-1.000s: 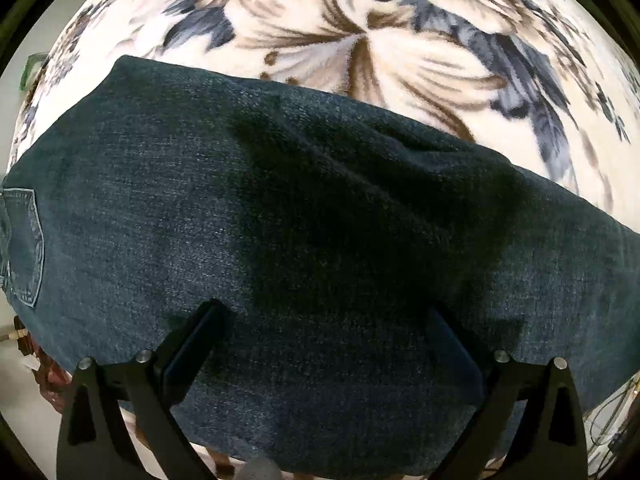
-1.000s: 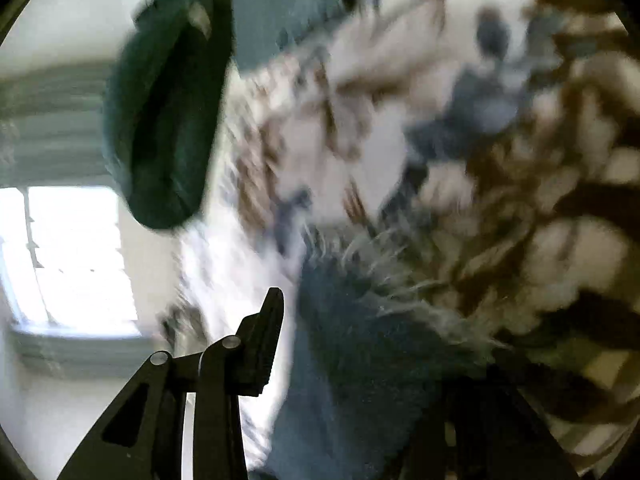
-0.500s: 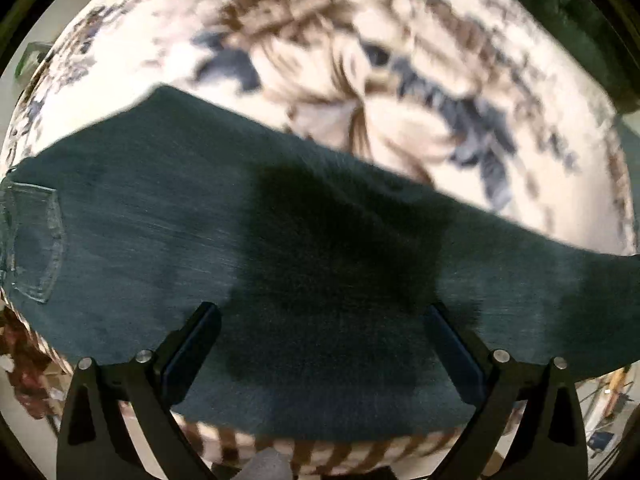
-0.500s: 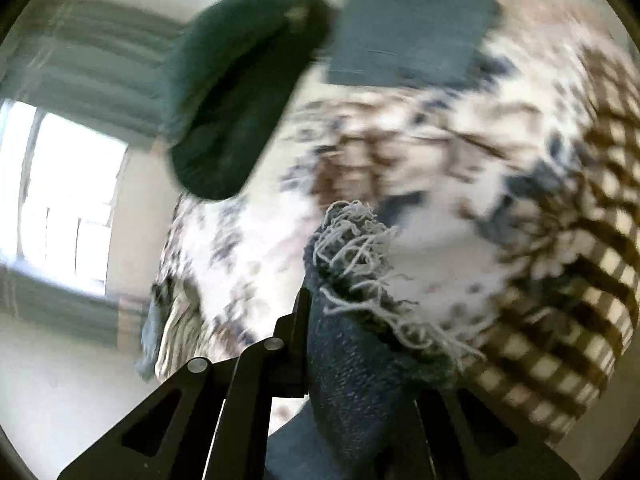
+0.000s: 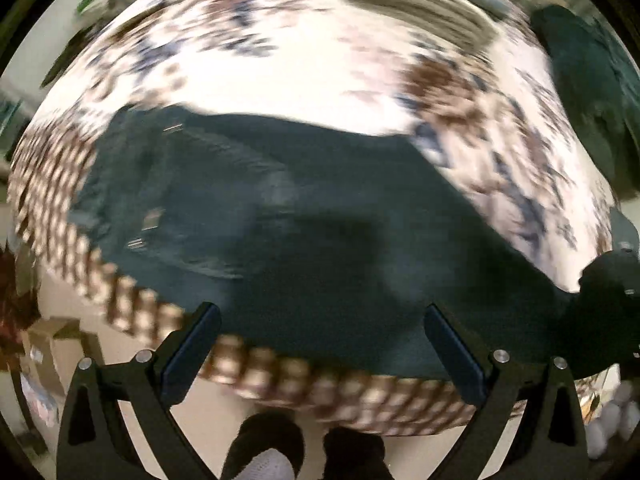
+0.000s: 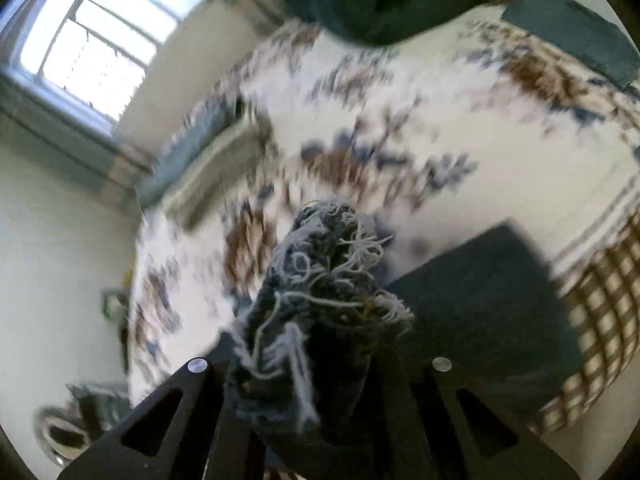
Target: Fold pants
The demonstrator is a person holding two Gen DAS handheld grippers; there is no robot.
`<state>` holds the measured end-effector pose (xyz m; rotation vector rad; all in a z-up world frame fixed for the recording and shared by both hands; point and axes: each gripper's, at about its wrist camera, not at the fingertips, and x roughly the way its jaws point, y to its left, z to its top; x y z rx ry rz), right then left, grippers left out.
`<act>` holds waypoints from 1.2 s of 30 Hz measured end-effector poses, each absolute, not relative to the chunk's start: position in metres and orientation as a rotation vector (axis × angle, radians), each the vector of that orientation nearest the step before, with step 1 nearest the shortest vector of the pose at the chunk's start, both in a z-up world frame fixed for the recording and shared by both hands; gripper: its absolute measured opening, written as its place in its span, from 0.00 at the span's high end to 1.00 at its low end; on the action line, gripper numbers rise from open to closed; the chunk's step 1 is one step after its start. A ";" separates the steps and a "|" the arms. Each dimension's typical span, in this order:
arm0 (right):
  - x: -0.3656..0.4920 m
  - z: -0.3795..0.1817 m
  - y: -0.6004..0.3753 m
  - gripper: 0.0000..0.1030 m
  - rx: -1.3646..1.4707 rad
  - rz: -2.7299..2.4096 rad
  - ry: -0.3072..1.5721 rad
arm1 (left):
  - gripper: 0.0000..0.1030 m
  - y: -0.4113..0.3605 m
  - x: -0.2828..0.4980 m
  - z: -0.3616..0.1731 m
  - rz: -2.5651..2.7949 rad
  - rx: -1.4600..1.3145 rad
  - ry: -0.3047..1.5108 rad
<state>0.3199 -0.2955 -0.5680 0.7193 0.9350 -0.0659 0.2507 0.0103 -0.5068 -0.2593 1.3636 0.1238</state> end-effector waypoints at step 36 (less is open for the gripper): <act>0.315 -0.679 -0.118 0.92 0.174 -0.221 1.369 | 0.00 0.187 0.175 -0.538 0.454 -0.492 1.293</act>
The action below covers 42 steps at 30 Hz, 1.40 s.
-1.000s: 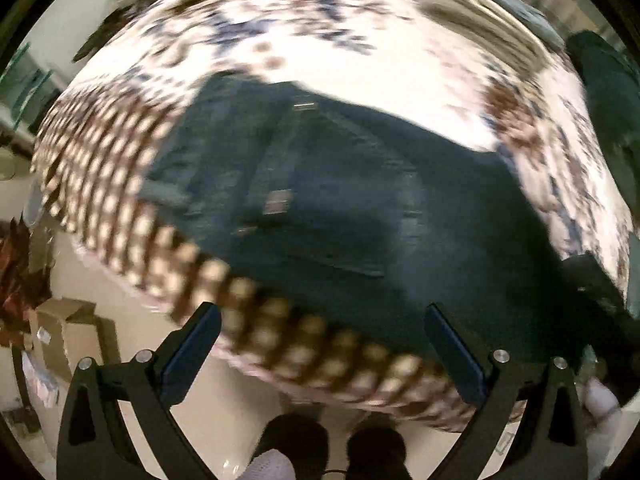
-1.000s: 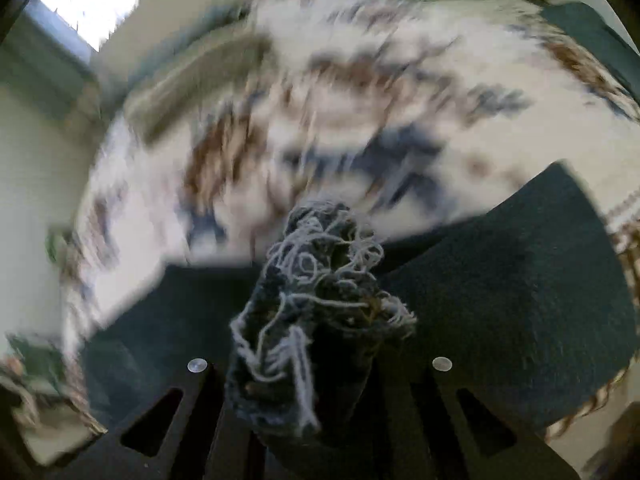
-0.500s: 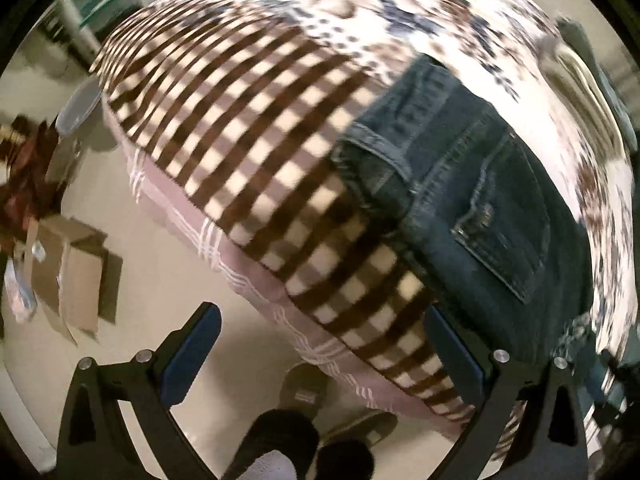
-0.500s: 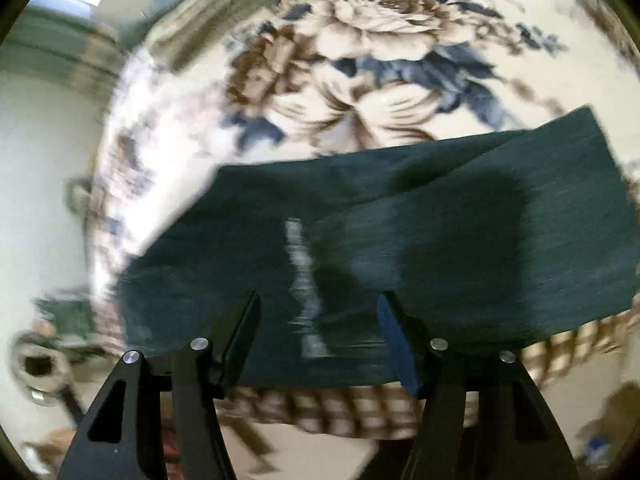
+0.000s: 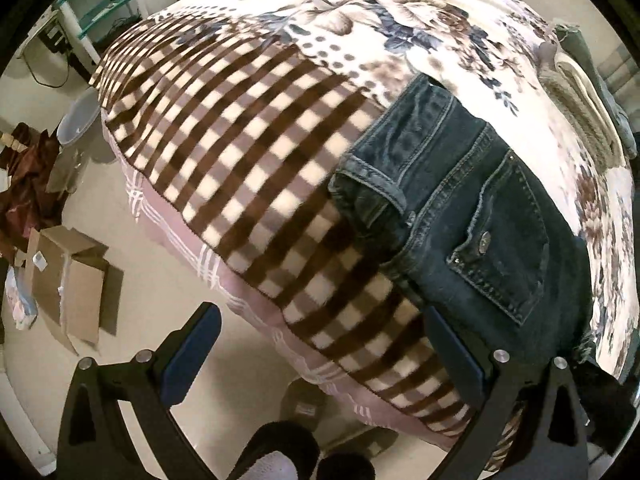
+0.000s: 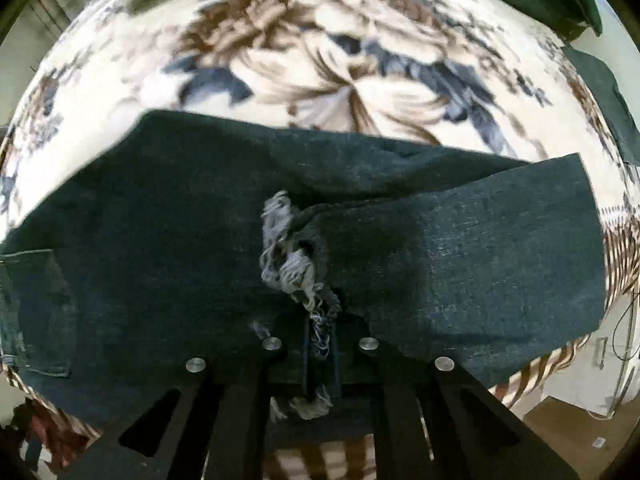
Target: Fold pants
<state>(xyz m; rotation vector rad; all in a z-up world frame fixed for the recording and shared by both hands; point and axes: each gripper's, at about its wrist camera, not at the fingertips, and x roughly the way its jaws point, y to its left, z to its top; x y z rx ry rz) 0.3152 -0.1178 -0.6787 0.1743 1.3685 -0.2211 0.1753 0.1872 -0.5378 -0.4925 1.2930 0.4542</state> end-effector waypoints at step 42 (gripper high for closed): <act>0.309 -0.681 -0.221 0.58 0.504 -0.093 1.433 | 0.69 0.225 0.182 -0.578 0.400 -1.094 0.859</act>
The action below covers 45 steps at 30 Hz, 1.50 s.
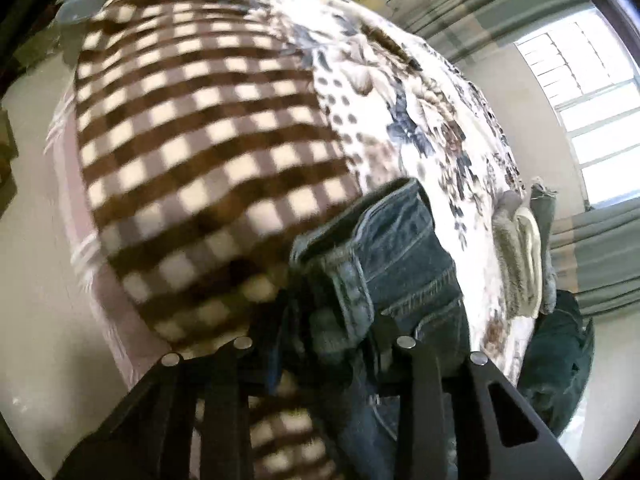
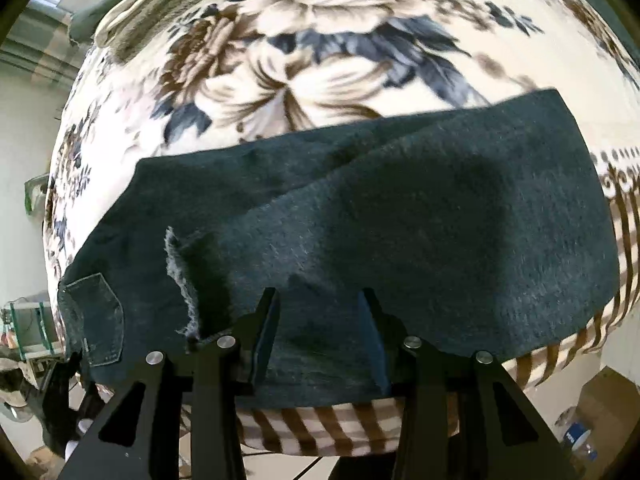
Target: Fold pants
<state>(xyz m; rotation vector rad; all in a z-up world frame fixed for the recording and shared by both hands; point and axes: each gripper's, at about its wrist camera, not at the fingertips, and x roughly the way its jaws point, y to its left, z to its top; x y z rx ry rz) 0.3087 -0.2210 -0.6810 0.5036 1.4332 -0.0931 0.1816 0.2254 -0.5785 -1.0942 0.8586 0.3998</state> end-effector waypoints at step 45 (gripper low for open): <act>0.289 -0.649 -0.323 0.08 0.287 -0.120 1.432 | 0.86 0.018 0.208 -0.373 0.114 -0.538 0.616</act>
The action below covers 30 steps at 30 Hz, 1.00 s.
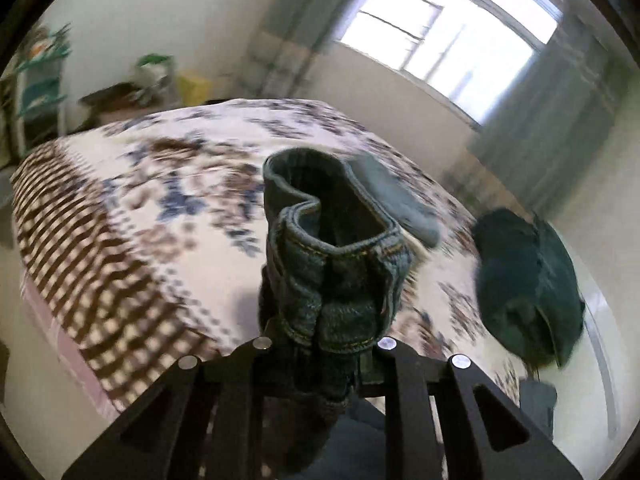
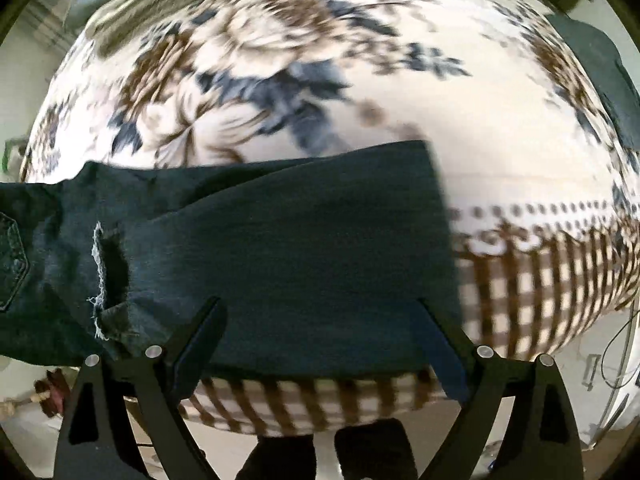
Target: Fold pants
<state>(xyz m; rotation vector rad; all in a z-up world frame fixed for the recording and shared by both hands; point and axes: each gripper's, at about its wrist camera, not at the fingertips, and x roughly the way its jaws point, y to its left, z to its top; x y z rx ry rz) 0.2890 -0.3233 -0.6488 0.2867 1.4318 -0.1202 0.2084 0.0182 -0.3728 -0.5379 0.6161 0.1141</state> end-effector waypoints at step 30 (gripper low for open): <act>0.169 -0.650 -0.605 0.08 0.829 -0.256 1.296 | 0.23 -0.310 0.220 -0.502 -0.345 -0.183 1.189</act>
